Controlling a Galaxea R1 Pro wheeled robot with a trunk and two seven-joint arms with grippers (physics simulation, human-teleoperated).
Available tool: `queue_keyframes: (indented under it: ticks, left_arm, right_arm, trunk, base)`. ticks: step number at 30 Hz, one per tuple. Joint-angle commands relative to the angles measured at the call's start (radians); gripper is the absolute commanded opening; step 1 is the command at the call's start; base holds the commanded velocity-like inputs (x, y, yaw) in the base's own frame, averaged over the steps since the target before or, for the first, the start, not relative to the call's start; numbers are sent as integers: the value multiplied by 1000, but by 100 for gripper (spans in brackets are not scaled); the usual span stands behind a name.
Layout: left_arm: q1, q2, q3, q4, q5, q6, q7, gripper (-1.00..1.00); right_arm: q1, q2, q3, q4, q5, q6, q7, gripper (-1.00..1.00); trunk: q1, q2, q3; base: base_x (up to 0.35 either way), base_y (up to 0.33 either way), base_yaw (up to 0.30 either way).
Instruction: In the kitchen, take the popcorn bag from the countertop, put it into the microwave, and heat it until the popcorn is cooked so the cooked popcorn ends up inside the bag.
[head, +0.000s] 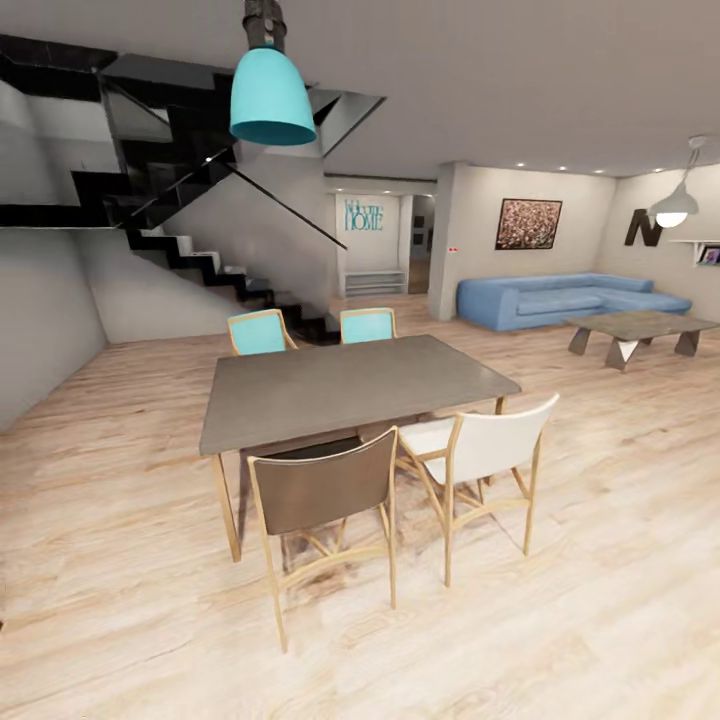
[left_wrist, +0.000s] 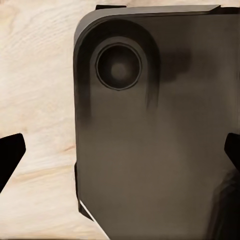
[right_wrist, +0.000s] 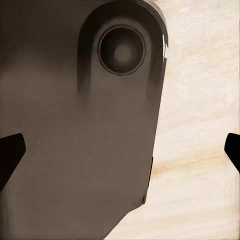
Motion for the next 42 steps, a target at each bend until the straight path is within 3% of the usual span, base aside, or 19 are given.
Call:
queue_keyframes:
  ticks: [1,42]
  left_arm:
    - [0,0,-1,0,4,-2,0,100]
    - [0,0,-1,0,4,-2,0,100]
  right_arm:
    - [0,0,8,1,0,-4,-3,100]
    - [0,-3,8,3,0,-33,-2,100]
  trunk:
    - [0,0,-1]
    - [0,0,-1]
  base:
    - [0,0,300]
    - [0,0,300]
